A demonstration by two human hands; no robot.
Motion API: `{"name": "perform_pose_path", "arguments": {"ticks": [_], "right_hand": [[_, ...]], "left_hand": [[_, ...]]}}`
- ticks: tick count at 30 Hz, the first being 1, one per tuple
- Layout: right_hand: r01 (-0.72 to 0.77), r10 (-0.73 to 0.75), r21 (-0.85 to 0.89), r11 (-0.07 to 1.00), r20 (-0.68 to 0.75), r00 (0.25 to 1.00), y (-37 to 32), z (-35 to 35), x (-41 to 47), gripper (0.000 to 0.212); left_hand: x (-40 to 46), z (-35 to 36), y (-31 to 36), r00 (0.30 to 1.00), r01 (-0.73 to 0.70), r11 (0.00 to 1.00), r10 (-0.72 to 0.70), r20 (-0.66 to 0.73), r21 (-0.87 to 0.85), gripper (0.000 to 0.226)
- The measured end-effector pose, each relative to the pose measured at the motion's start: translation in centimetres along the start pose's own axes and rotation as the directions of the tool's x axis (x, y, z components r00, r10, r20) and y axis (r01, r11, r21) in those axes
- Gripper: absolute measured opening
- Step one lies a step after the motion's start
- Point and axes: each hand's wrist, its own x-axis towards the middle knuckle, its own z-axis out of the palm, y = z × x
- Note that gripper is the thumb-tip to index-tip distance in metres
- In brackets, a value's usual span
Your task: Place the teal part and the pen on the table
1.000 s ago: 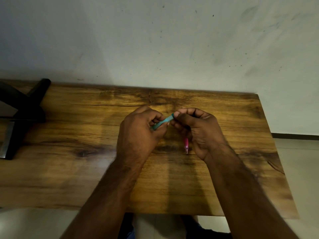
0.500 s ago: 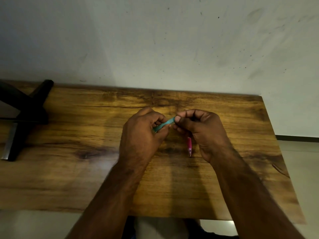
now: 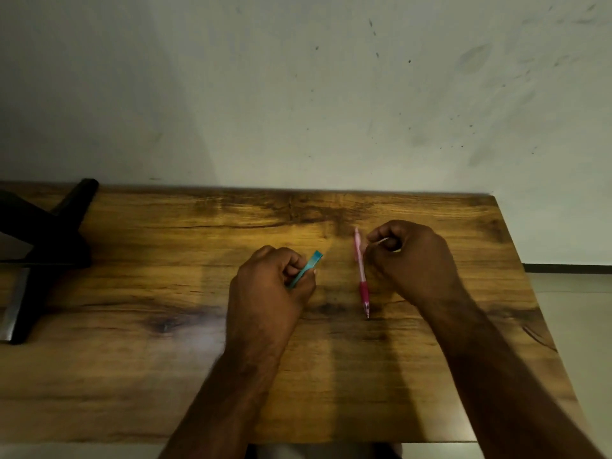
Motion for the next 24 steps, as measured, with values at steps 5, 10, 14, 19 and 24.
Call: {"name": "perform_pose_path", "arguments": {"ticks": [5, 10, 14, 19, 24], "right_hand": [[0.005, -0.005, -0.176, 0.984, 0.002, 1.000, -0.3, 1.6, -0.3, 0.020], [0.008, -0.006, -0.273, 0.962, 0.007, 1.000, -1.0, 1.8, -0.3, 0.028], [0.006, -0.003, -0.266, 0.964, 0.014, 1.000, -1.2, 1.9, -0.6, 0.029], [-0.002, 0.005, -0.150, 0.989, 0.022, 1.000, -0.5, 1.8, -0.7, 0.027], [-0.148, 0.139, 0.130, 0.980, 0.071, 0.988, -0.1, 1.5, -1.1, 0.016]], "left_hand": [[0.8, -0.2, -0.5, 0.999, 0.035, 0.998, -0.036, 0.022, 0.043, 0.012], [1.6, 0.1, 1.3, 0.995, 0.086, 0.994, -0.089, 0.042, 0.067, 0.011], [0.9, 0.3, 2.1, 0.992, 0.103, 0.990, -0.109, 0.057, 0.095, 0.011], [0.4, 0.7, 2.0, 0.989, 0.117, 0.982, -0.129, 0.075, 0.146, 0.011], [0.3, 0.4, 2.4, 0.987, 0.116, 0.978, -0.133, 0.086, 0.173, 0.012]]}}
